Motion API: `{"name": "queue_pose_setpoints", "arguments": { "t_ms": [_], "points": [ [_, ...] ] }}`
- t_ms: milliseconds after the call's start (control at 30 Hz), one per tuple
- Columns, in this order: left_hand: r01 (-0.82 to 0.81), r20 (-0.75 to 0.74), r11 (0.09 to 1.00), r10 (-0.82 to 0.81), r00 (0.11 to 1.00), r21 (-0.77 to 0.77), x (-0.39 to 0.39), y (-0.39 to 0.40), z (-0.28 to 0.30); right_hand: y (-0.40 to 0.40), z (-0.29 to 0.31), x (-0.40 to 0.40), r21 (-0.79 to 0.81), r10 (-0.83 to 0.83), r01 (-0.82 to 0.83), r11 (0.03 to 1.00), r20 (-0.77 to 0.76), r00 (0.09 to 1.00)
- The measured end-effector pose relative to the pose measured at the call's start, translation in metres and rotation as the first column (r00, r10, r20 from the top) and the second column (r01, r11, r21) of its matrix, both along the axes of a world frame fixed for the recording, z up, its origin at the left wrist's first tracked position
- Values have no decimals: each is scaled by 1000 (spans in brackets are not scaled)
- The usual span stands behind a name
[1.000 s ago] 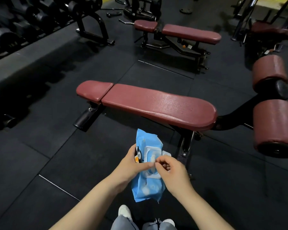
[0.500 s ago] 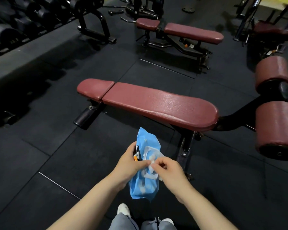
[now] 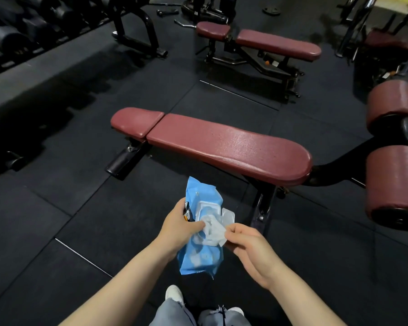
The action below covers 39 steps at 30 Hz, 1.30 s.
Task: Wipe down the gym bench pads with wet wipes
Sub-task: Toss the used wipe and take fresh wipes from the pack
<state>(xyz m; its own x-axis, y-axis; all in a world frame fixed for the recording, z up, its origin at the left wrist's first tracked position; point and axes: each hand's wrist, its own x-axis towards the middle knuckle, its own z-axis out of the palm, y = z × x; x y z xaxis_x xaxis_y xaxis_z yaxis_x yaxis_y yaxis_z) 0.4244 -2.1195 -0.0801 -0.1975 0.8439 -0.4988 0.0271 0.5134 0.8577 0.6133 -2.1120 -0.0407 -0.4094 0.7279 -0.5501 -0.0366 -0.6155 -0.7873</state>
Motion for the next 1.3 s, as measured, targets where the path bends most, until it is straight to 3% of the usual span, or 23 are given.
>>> {"name": "queue_pose_setpoints", "arguments": {
  "t_ms": [300, 467, 533, 667, 900, 1000, 1167, 1300],
  "points": [
    [5, -16, 1000, -5, 1000, -11, -1, 5, -2, -2, -4, 9, 27, 34, -30, 999, -141, 989],
    [90, 296, 989, -53, 954, -114, -7, 1, -5, 1, 2, 3, 156, 69, -70, 985, 16, 998],
    [100, 352, 989, -57, 934, -105, -8, -1, -6, 1, 3, -1, 212, 100, -119, 970, 99, 990],
    [86, 219, 995, -74, 973, -47, -5, -2, -10, -4, 4, -4, 234, 127, -157, 959, 139, 982],
    [-50, -35, 999, 50, 998, 4, 1, -3, -21, -9, 1, 0, 295, 194, -302, 906, 343, 919],
    [-73, -53, 997, 73, 996, 3, 1, -1, -25, -11, 5, 2, 275, 211, -289, 917, 279, 937],
    [-209, -88, 978, 206, 975, -24, -17, -1, -39, -14, 13, 9, 189, 175, -175, 966, 17, 984],
    [-210, 58, 975, 214, 975, -66, -36, -3, -42, -6, 6, 16, 259, 64, -136, 956, 266, 962]
  ]
}}
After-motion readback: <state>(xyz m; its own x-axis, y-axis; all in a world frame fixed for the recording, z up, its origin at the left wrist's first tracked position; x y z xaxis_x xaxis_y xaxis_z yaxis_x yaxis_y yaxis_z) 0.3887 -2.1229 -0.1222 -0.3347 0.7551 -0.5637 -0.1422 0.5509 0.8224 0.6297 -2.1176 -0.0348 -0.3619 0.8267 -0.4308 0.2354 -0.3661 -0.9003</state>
